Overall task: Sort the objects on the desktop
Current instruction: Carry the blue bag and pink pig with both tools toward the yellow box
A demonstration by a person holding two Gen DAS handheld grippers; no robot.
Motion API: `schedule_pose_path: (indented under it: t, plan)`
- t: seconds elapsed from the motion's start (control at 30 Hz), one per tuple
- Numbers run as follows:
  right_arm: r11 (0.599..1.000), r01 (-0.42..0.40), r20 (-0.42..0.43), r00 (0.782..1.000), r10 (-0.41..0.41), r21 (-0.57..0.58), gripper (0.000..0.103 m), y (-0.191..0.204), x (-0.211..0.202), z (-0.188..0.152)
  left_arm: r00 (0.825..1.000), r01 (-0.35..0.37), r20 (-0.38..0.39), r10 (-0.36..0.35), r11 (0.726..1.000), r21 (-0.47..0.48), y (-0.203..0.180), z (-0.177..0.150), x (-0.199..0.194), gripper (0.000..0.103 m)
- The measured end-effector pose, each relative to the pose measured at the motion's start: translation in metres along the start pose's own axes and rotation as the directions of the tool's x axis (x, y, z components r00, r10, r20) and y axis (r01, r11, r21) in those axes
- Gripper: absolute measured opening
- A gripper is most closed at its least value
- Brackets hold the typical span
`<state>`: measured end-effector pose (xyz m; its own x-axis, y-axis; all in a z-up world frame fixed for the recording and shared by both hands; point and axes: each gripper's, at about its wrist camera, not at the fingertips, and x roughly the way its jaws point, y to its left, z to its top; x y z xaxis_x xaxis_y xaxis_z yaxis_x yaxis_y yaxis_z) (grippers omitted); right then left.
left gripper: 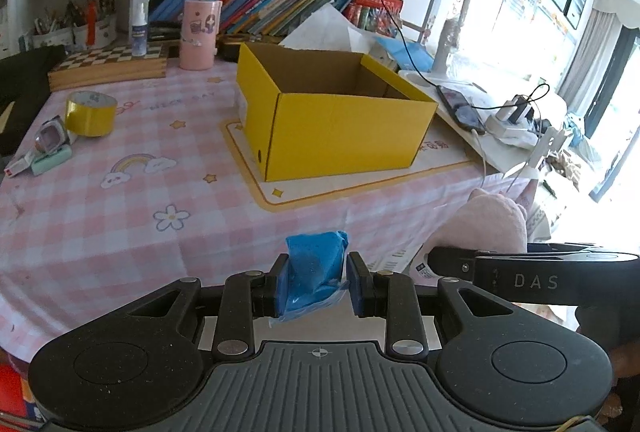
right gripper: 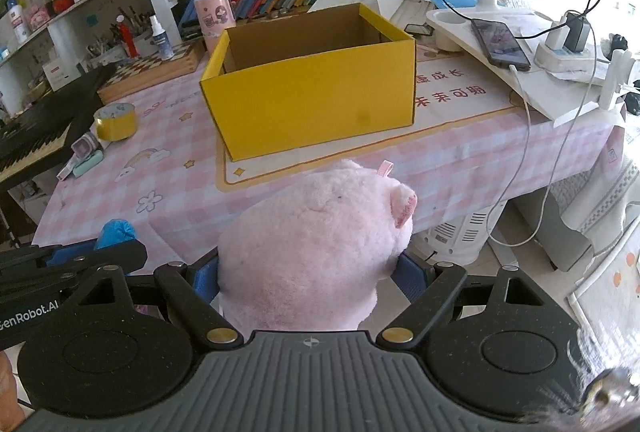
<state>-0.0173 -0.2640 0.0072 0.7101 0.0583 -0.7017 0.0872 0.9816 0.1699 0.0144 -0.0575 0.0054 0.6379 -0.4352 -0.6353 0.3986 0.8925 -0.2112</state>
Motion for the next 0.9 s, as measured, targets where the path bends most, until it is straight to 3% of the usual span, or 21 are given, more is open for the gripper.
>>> schedule_pose_path:
  t: [0.33,0.57,0.9]
  plan:
    - [0.998,0.021,-0.008,1.000,-0.020,0.057,0.083,-0.031,0.012,0.010,0.999,0.029,-0.022,-0.028,0.998,0.061,-0.023,0.015,0.027,0.028]
    - [0.997,0.004,0.013,1.000,-0.005,0.081,0.083,-0.044,0.028,0.032,1.000,0.018,0.005,-0.019,0.996,0.090,-0.029,0.037,0.043,0.028]
    - [1.000,-0.002,0.126,0.992,-0.002,0.027,0.083,-0.058,0.048,0.083,0.991,-0.018,0.131,0.000,0.991,0.133,-0.042,0.085,0.069,0.028]
